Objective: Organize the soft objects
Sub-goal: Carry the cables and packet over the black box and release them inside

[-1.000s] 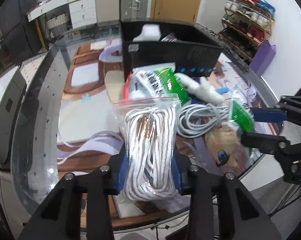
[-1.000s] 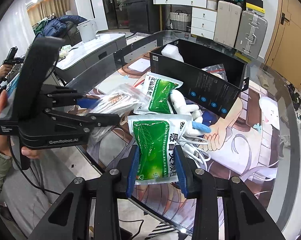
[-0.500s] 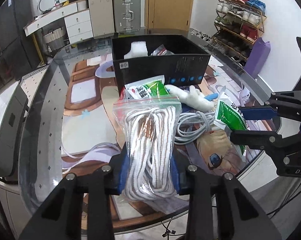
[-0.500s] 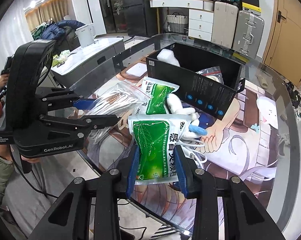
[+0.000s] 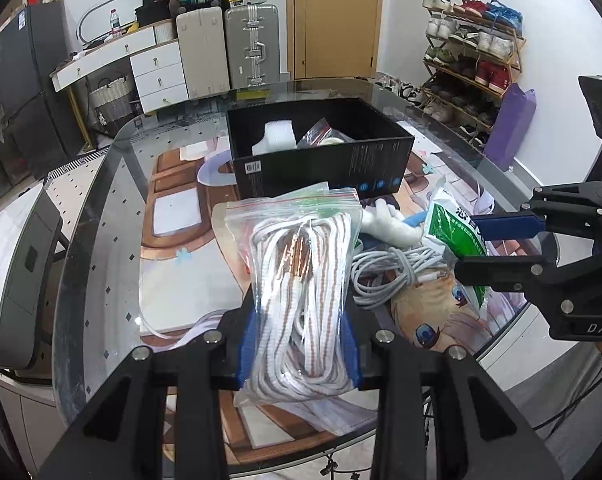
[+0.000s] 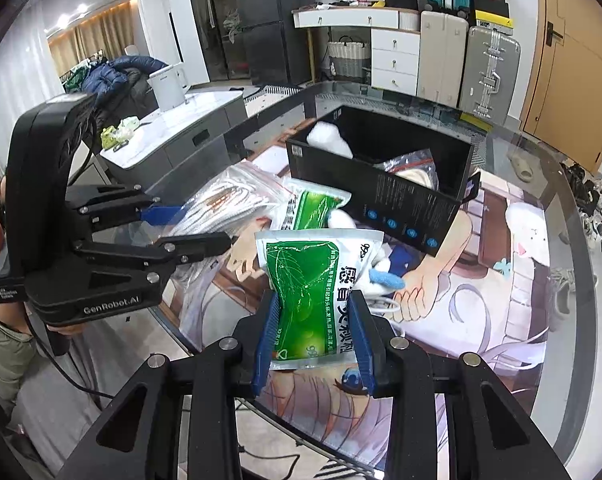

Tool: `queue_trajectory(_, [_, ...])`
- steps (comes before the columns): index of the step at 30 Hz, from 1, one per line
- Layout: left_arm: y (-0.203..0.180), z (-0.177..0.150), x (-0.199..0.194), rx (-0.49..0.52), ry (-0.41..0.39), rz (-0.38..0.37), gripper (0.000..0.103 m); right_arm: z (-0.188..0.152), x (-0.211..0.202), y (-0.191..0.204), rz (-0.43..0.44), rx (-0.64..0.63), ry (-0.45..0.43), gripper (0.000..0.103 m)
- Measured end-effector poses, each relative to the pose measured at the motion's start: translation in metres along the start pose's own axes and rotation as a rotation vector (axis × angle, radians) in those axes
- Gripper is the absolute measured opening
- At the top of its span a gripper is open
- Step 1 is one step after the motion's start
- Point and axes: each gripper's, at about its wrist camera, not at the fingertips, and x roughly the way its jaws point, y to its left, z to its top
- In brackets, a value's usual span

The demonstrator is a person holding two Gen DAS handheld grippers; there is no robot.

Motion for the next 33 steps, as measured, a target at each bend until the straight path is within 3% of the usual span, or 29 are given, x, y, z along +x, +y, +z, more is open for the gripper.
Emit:
queue_trajectory(13, [0.005, 0.018, -0.021, -0.034, -0.075, -0.018, 0.034, 0.025, -0.021, 0.002, 0.004, 0.017, -0.092, 0.035])
queue_trajectory(33, [0.019, 0.08, -0.02, -0.141, -0.21, -0.004, 0.034, 0.082, -0.045, -0.02, -0.12, 0.089, -0.278, 0.035])
